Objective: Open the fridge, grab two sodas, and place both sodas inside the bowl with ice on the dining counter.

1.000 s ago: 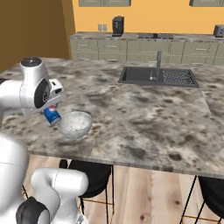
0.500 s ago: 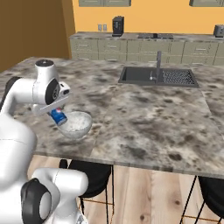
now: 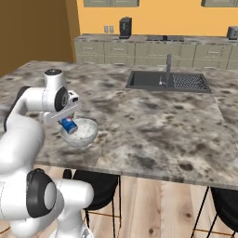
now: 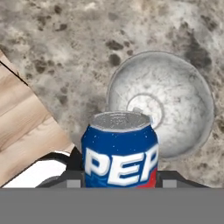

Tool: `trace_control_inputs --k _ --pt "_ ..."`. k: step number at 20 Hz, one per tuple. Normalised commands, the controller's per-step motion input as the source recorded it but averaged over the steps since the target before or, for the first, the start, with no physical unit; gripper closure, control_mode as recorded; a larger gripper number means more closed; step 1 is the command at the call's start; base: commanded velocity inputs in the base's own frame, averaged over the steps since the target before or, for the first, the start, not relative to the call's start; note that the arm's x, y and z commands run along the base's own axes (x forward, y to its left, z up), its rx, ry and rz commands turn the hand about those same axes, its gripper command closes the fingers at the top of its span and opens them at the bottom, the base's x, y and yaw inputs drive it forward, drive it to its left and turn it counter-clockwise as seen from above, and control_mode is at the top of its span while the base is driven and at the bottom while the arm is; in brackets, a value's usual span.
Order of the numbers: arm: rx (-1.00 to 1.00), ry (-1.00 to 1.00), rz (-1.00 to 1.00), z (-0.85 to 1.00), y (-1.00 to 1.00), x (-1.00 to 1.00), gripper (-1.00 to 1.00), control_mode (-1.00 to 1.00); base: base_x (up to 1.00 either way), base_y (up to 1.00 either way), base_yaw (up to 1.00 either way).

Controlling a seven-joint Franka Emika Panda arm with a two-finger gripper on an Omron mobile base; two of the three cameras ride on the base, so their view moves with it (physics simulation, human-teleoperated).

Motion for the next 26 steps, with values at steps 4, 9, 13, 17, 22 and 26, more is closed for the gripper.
trace_control_inputs --k 4,9,13,17,22,26 --pt "-0.06 0.00 0.00 -0.39 0.00 0.32 1.00 -1.00 0.00 0.00 0.00" --pt "-0.03 0.00 0.00 -0.35 0.00 0.40 1.00 -1.00 0.00 0.00 0.00" --pt "-0.02 0.01 0.00 -0.32 0.00 0.40 1.00 -1.00 0.00 0.00 0.00" --pt "-0.03 0.00 0.00 -0.35 0.01 0.29 1.00 -1.00 0.00 0.00 0.00" --pt "-0.05 0.00 0.00 -0.31 0.12 0.08 1.00 -1.00 0.00 0.00 0.00" --pt "-0.05 0.00 0.00 -0.28 0.13 0.00 1.00 -1.00 0.00 0.00 0.00"
